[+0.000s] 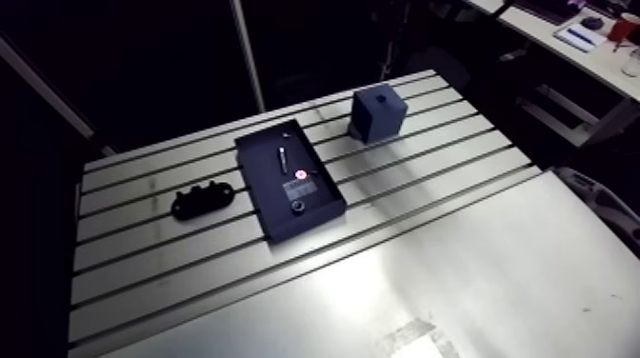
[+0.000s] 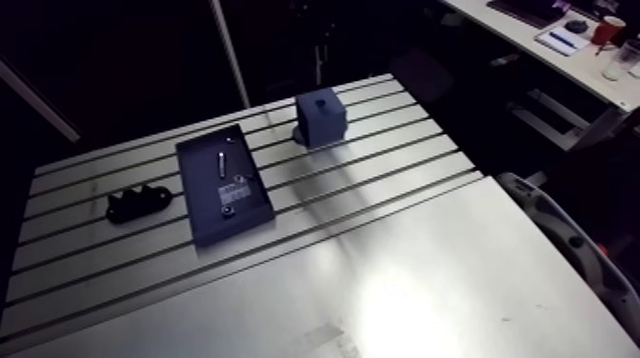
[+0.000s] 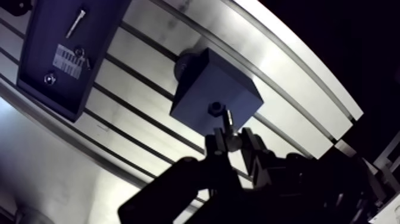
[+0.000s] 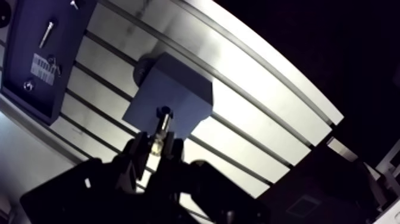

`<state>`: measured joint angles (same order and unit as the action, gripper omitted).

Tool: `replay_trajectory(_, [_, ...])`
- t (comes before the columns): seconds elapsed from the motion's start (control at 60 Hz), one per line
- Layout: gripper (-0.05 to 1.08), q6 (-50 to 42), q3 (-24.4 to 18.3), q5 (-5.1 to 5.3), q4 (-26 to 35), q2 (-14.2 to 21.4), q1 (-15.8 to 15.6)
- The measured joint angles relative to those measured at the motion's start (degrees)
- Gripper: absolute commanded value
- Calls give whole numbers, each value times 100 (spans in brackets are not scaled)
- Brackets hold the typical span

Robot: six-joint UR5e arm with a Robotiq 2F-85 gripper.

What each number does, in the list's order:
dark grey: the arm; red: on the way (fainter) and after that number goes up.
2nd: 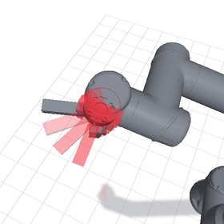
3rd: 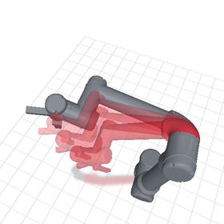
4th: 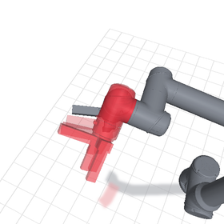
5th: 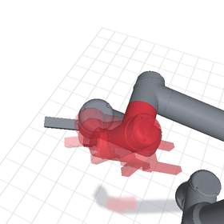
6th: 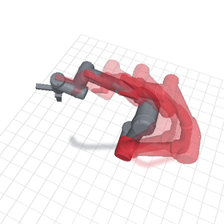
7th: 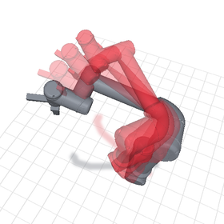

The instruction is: Pick up the M10 bolt and insert it into the hex recess until seated.

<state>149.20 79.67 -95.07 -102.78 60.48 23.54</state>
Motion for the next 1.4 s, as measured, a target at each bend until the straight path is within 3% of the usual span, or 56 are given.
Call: replay_trajectory(1.4, [76, 17, 196, 2, -202, -112, 38])
